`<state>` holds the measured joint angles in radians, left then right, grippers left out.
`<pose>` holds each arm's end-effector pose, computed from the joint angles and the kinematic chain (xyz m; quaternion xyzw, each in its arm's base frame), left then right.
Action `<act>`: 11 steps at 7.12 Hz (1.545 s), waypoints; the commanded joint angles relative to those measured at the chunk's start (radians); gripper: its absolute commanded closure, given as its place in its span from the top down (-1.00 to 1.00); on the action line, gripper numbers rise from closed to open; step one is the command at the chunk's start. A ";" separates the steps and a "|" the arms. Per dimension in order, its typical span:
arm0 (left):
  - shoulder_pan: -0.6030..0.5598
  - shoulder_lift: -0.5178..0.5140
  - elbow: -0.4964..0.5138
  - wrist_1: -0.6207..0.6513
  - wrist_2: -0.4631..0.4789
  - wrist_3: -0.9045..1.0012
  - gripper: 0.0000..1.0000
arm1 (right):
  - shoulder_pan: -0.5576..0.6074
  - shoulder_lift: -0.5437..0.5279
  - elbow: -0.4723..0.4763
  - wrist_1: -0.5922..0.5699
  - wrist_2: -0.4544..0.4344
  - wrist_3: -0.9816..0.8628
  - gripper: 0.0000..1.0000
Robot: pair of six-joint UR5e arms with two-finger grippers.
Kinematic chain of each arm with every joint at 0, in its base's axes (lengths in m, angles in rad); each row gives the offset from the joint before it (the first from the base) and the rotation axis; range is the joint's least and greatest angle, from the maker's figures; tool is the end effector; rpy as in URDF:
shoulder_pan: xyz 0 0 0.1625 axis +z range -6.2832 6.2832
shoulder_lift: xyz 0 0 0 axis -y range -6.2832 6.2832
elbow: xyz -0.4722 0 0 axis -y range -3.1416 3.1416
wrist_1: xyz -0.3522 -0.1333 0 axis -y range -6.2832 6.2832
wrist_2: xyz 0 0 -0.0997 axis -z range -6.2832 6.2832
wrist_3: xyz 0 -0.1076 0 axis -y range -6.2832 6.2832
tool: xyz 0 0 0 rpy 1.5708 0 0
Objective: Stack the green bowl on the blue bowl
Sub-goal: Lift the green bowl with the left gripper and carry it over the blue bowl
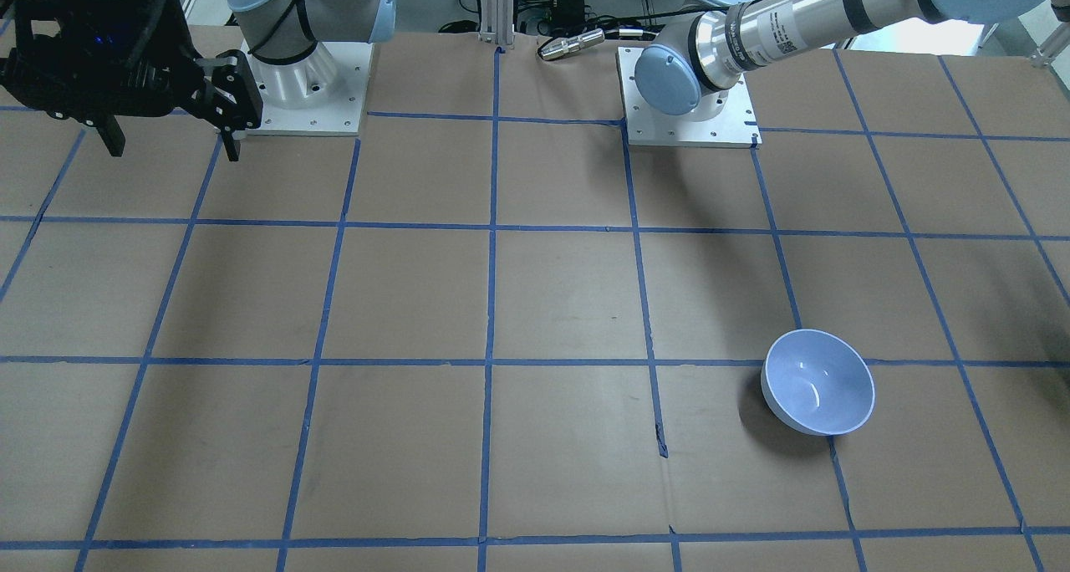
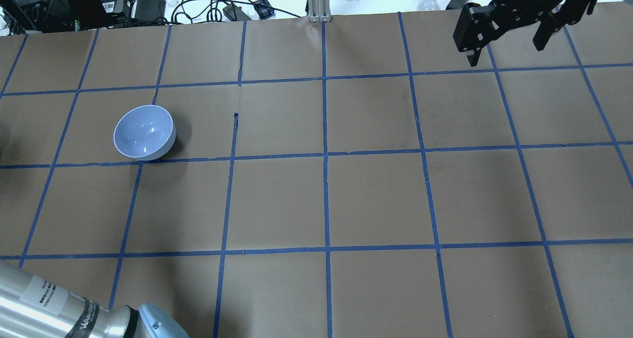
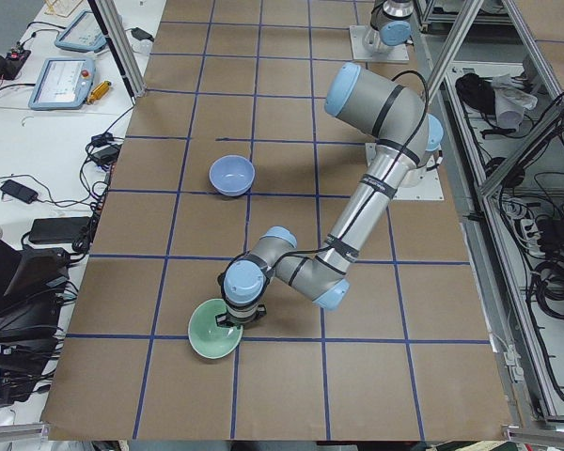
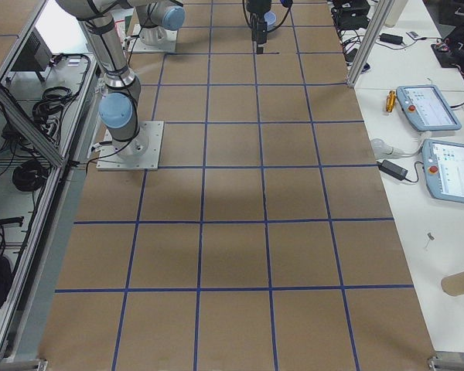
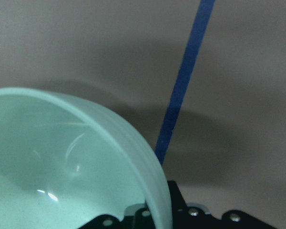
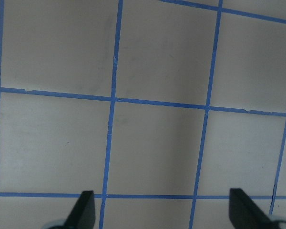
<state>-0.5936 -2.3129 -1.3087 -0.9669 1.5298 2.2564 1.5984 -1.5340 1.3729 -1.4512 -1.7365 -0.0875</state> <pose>0.5395 -0.5302 0.2535 0.5966 0.7999 -0.0176 0.0628 0.1285 -0.4657 0.5890 0.0556 -0.9948 0.0182 0.0833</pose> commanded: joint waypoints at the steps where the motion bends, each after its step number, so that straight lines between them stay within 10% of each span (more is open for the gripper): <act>1: 0.000 0.021 -0.001 -0.001 0.000 -0.001 -1.00 | 0.000 0.000 0.000 0.000 0.000 0.000 1.00; 11: -0.383 0.334 -0.067 -0.312 0.024 -0.456 -1.00 | 0.000 0.000 0.000 0.000 0.000 0.000 1.00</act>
<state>-0.8890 -2.0036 -1.3505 -1.2675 1.5479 1.9219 1.5979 -1.5340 1.3729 -1.4511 -1.7365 -0.0875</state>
